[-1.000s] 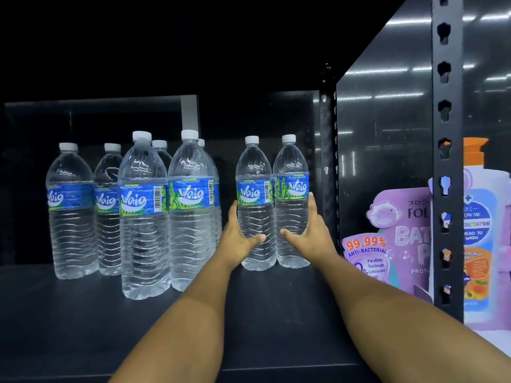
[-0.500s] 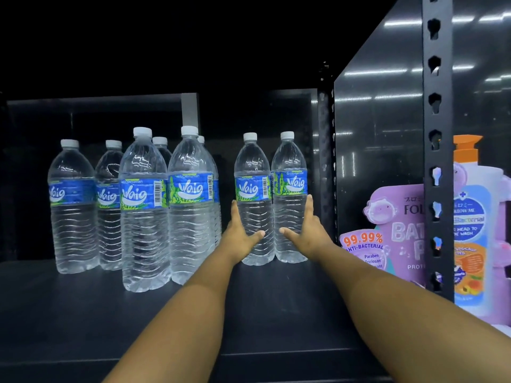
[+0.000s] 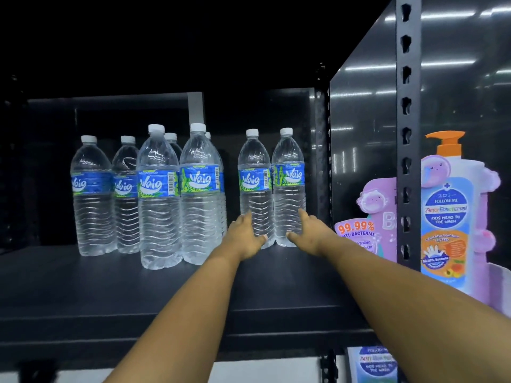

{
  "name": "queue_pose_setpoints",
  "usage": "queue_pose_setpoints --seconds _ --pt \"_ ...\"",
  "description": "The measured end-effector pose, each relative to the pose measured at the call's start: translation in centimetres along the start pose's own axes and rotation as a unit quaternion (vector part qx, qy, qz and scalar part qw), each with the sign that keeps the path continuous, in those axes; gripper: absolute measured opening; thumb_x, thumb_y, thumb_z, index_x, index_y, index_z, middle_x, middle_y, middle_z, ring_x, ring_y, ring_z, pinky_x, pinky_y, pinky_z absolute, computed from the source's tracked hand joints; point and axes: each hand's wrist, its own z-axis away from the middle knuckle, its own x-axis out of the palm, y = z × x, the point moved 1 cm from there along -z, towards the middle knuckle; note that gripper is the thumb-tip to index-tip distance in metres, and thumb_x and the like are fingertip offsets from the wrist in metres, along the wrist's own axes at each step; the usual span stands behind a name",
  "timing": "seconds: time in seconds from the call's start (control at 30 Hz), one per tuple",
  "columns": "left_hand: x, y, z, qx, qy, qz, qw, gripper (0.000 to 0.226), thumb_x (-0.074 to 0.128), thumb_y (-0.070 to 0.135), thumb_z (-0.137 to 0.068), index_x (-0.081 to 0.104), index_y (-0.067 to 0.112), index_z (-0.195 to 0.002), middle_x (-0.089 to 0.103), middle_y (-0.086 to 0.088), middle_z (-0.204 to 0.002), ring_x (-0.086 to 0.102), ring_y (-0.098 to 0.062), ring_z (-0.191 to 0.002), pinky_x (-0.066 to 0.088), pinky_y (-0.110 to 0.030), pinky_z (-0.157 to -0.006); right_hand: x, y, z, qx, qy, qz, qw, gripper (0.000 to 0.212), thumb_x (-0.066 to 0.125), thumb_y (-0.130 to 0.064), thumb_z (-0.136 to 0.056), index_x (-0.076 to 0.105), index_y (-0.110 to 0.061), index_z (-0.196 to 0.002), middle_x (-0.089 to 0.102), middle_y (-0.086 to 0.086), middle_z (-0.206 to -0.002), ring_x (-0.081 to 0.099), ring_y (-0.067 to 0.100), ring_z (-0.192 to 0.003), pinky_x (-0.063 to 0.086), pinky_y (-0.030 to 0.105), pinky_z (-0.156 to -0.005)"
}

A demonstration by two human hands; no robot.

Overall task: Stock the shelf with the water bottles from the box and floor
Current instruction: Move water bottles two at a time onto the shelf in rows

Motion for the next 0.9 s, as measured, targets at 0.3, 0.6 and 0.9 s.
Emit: queue_pose_setpoints --seconds 0.3,0.6,0.9 --pt "-1.0 0.8 3.8 -0.015 -0.062 -0.098 0.993 0.055 0.050 0.045 -0.095 0.046 0.012 -0.139 0.048 -0.010 -0.144 0.042 -0.029 -0.133 0.036 -0.037 -0.109 -0.3 -1.3 4.0 -0.015 -0.026 0.098 0.995 0.056 0.040 -0.050 -0.096 0.045 -0.013 -0.138 0.043 0.012 -0.145 0.042 0.031 -0.131 0.036 0.044 -0.106" --pt "-3.6 1.0 7.8 -0.048 -0.097 -0.115 0.988 0.059 0.046 0.053 -0.094 0.042 0.021 -0.144 0.046 -0.006 -0.146 0.044 -0.028 -0.132 0.037 -0.038 -0.109 -1.4 -3.6 9.1 -0.010 -0.033 0.119 0.992 0.059 0.035 -0.052 -0.097 0.040 -0.015 -0.142 0.039 0.013 -0.148 0.039 0.032 -0.134 0.035 0.043 -0.107" --pt "-6.1 1.3 11.4 -0.003 -0.077 -0.119 0.990 0.054 0.046 0.049 -0.094 0.049 0.017 -0.137 0.053 -0.011 -0.139 0.049 -0.031 -0.126 0.042 -0.039 -0.103 -2.6 -6.0 13.8 0.003 -0.014 0.124 0.992 0.063 0.033 -0.053 -0.098 0.031 -0.016 -0.149 0.036 0.012 -0.151 0.038 0.031 -0.136 0.035 0.043 -0.109"
